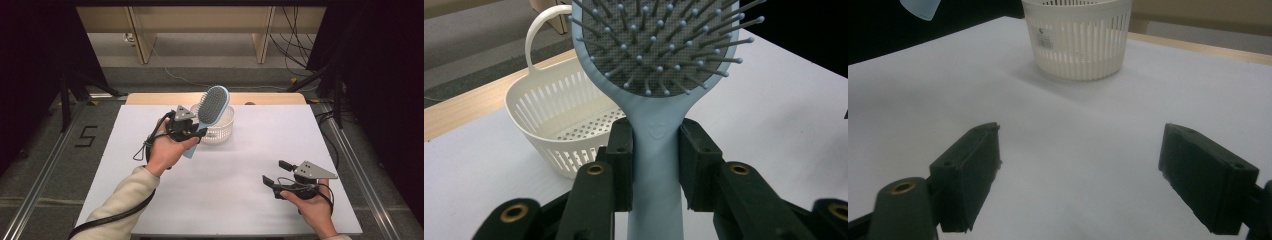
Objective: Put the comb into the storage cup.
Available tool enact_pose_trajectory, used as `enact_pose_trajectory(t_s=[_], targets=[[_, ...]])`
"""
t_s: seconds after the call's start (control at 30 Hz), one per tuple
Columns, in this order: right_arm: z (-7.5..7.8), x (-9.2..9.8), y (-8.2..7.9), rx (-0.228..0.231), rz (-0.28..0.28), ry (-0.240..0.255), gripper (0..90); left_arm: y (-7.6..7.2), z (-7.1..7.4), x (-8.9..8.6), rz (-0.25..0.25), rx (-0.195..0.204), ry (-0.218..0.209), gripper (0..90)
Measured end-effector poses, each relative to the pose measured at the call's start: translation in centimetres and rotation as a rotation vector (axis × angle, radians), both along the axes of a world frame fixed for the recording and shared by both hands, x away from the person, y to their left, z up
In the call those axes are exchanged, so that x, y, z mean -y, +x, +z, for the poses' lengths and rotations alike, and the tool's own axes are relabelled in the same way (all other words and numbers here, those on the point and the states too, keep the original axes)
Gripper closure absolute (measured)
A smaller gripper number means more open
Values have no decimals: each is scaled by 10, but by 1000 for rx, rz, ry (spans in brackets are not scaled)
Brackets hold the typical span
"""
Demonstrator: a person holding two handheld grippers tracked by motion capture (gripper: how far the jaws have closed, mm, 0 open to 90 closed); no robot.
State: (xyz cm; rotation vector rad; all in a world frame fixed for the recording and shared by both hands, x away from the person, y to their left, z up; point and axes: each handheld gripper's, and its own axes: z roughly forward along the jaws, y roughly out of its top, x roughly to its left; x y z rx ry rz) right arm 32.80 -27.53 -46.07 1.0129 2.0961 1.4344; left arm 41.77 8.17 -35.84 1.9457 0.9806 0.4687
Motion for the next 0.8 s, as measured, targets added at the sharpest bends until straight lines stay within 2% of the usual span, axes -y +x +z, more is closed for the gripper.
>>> enact_pose_trajectory(t_s=[0.8], targets=[[0, 0, 0, -1, 1, 3, 178, 8, 8, 1, 12, 10, -14, 696]])
